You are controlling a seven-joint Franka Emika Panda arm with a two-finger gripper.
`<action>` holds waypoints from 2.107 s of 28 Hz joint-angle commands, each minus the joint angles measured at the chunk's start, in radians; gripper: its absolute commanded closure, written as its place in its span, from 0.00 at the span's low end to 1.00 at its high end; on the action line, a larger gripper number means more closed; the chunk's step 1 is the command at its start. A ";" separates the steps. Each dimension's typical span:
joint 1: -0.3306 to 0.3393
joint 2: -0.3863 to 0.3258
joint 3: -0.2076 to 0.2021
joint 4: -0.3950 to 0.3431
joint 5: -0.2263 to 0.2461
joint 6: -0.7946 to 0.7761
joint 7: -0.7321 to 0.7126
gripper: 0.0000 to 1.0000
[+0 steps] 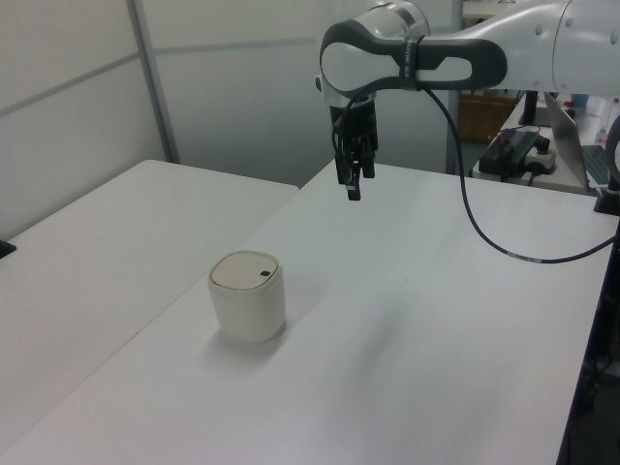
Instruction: Open the trash can
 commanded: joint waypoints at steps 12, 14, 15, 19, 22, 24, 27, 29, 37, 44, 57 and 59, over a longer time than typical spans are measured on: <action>0.031 -0.003 0.013 0.001 0.084 -0.004 0.023 1.00; 0.031 -0.003 0.013 0.001 0.131 0.027 0.023 1.00; 0.031 0.000 0.013 0.001 0.146 0.042 0.025 1.00; 0.040 0.029 0.013 -0.002 0.194 0.144 0.025 1.00; 0.057 0.054 0.013 -0.004 0.203 0.209 0.037 1.00; 0.066 0.073 0.013 -0.004 0.203 0.251 0.047 1.00; 0.072 0.116 0.017 -0.007 0.208 0.358 0.046 1.00; 0.079 0.147 0.028 -0.007 0.208 0.427 0.048 1.00; 0.082 0.247 0.071 -0.012 0.208 0.634 0.048 1.00; 0.083 0.264 0.091 -0.025 0.199 0.651 0.043 1.00; 0.109 0.301 0.090 -0.065 0.131 0.651 0.044 1.00; 0.109 0.304 0.090 -0.065 0.130 0.651 0.044 1.00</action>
